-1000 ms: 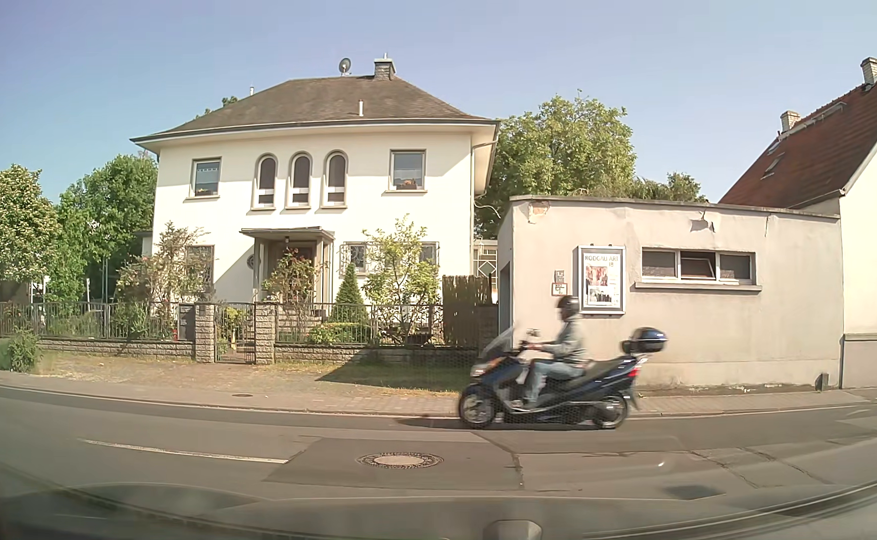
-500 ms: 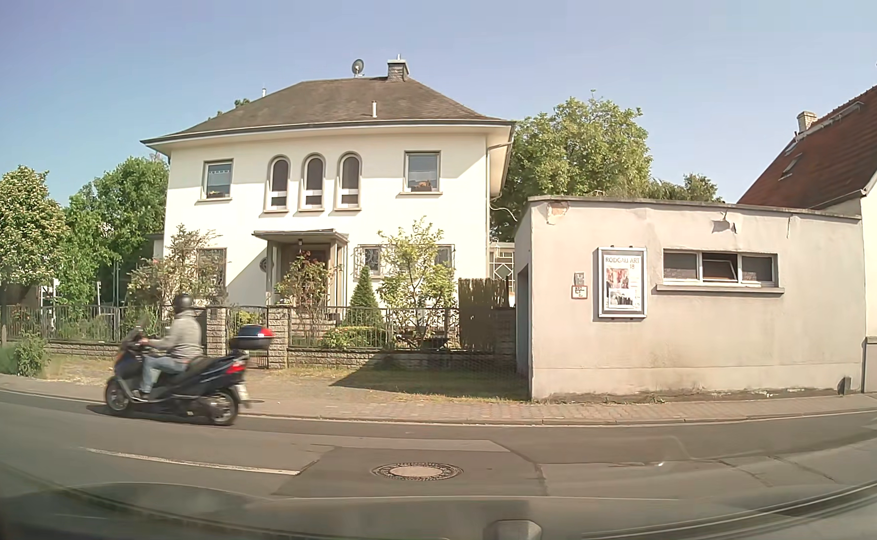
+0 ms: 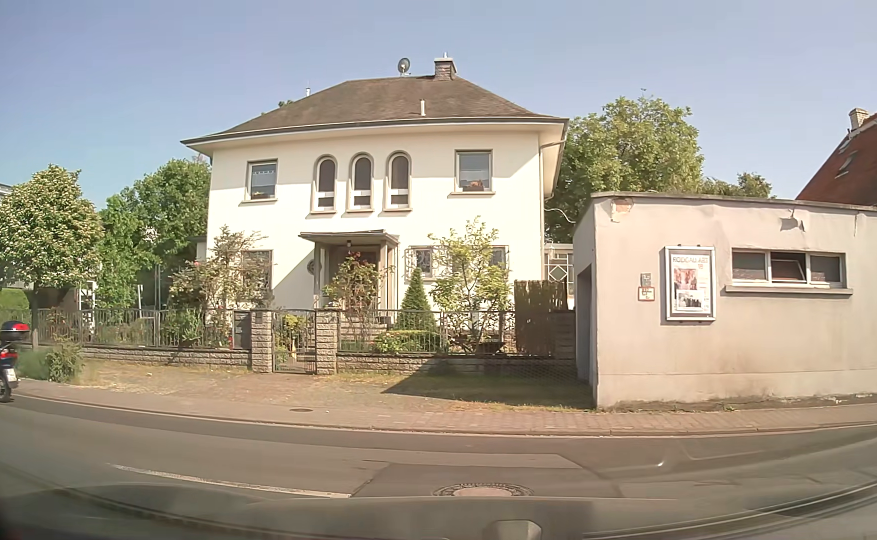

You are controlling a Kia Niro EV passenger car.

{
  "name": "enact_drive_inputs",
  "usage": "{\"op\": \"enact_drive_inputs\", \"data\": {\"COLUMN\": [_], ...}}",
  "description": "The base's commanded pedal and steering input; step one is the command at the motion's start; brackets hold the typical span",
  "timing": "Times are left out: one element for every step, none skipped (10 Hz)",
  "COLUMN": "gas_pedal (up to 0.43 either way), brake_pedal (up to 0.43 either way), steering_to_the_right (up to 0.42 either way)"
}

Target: Follow the waypoints while adhering to traffic rules and regulations

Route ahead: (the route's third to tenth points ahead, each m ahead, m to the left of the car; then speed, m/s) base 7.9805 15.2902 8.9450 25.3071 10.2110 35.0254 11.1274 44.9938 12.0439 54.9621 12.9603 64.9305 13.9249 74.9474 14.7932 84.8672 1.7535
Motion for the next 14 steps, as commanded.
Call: {"op": "enact_drive_inputs", "data": {"gas_pedal": [0.339, 0.339, 0.339, 0.339, 0.339, 0.339, 0.331, 0.331, 0.331, 0.331, 0.331, 0.331, 0.331, 0.331], "brake_pedal": [0.018, 0.018, 0.018, 0.018, 0.018, 0.018, 0.018, 0.018, 0.018, 0.018, 0.018, 0.018, 0.018, 0.018], "steering_to_the_right": [-0.674, -0.684, -0.685, -0.685, -0.685, -0.685, -0.685, -0.684, -0.681, -0.672, -0.660, -0.650, -0.643, -0.634]}}
